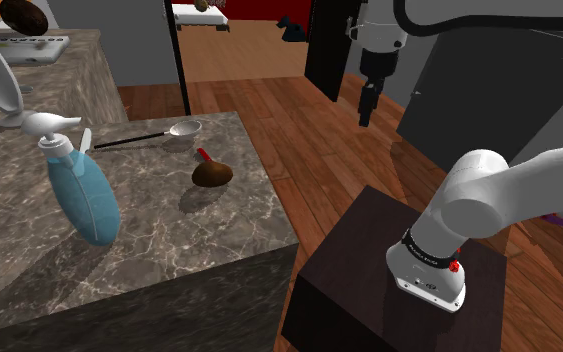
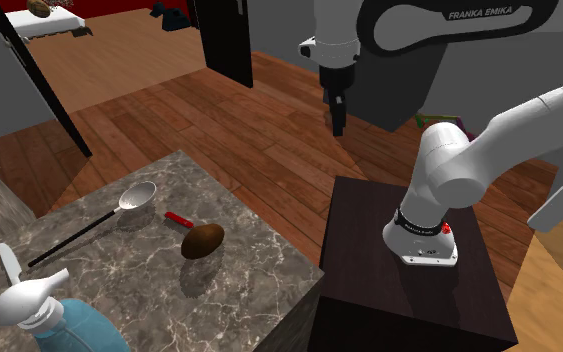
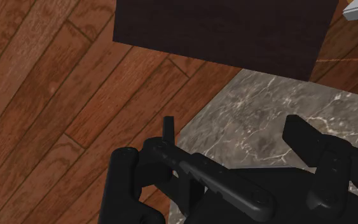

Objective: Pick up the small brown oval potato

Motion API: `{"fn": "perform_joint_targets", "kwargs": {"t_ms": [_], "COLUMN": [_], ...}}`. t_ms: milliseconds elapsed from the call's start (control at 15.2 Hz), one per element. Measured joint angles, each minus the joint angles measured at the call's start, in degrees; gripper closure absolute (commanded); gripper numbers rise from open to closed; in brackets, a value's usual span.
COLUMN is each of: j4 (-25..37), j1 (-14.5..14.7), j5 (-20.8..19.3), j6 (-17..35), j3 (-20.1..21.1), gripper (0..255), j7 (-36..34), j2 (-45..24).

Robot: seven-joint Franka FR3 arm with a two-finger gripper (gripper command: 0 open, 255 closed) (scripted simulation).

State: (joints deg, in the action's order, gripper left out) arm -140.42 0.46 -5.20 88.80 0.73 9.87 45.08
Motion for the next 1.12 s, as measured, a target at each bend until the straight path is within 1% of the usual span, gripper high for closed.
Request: {"fn": "perform_joint_targets", "kwargs": {"t_ms": [132, 264, 528, 1122], "j4": [-0.24, -0.46, -1.14, 1.69], "j1": [0.34, 1.31, 3.77, 9.67], "j5": [0.33, 1.15, 3.31, 8.84], "j6": [0.96, 4.21, 12.22, 28.29], "j3": [0.10, 0.10, 0.38, 1.83], "gripper": [0, 0, 0, 0], "j7": [0.12, 0.94, 2.92, 8.48], "j2": [-0.49, -2.57, -7.56, -20.80]}}
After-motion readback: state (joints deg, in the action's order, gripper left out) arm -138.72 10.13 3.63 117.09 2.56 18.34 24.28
